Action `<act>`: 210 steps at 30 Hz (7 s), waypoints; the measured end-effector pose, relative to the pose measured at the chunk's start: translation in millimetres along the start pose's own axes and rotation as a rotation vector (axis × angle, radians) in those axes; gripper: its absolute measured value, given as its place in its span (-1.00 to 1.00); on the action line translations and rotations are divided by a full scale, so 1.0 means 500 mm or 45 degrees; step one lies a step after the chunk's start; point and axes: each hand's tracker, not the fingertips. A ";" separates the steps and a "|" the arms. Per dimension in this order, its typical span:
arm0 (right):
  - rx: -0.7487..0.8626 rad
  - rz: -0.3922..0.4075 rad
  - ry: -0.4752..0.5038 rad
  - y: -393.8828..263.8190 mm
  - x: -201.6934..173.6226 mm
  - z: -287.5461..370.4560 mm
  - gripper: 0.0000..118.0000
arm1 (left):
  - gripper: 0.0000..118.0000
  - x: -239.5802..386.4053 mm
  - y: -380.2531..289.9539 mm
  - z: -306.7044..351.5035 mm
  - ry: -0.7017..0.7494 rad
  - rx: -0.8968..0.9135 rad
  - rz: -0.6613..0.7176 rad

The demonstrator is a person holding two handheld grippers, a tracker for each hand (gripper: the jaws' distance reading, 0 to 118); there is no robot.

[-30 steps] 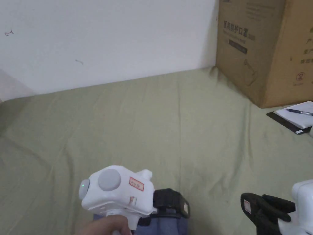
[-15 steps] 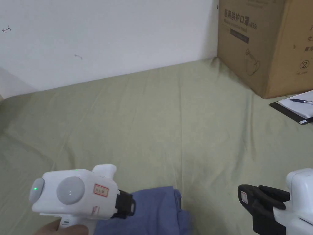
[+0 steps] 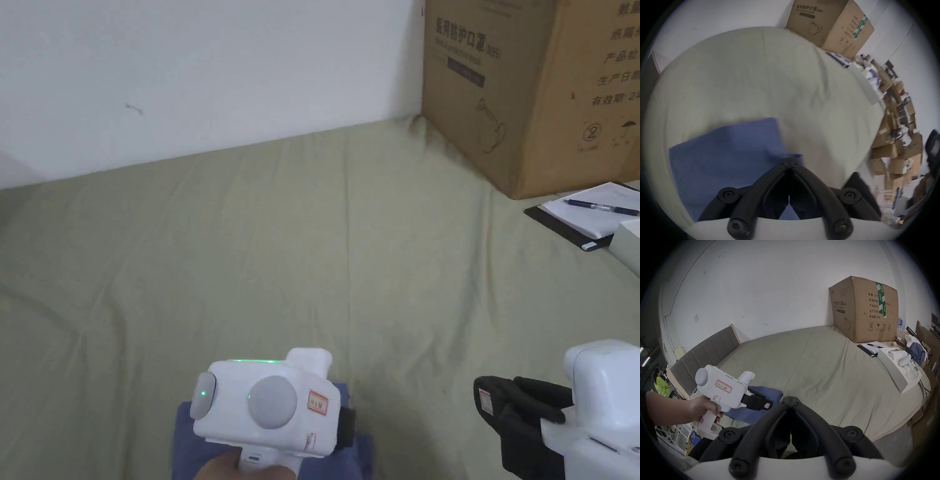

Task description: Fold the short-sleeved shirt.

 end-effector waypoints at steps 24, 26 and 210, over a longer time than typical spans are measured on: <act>1.012 0.182 -0.026 0.154 -0.184 0.154 -1.00 | -1.00 -0.040 -0.255 0.586 0.860 1.584 -0.012; 1.069 0.196 -0.167 0.120 -0.194 0.136 -1.00 | -1.00 -0.048 -0.281 0.563 0.903 1.612 0.004; 0.858 0.323 -0.343 0.030 -0.179 0.152 1.00 | 1.00 0.021 -0.343 0.529 0.780 1.559 -0.019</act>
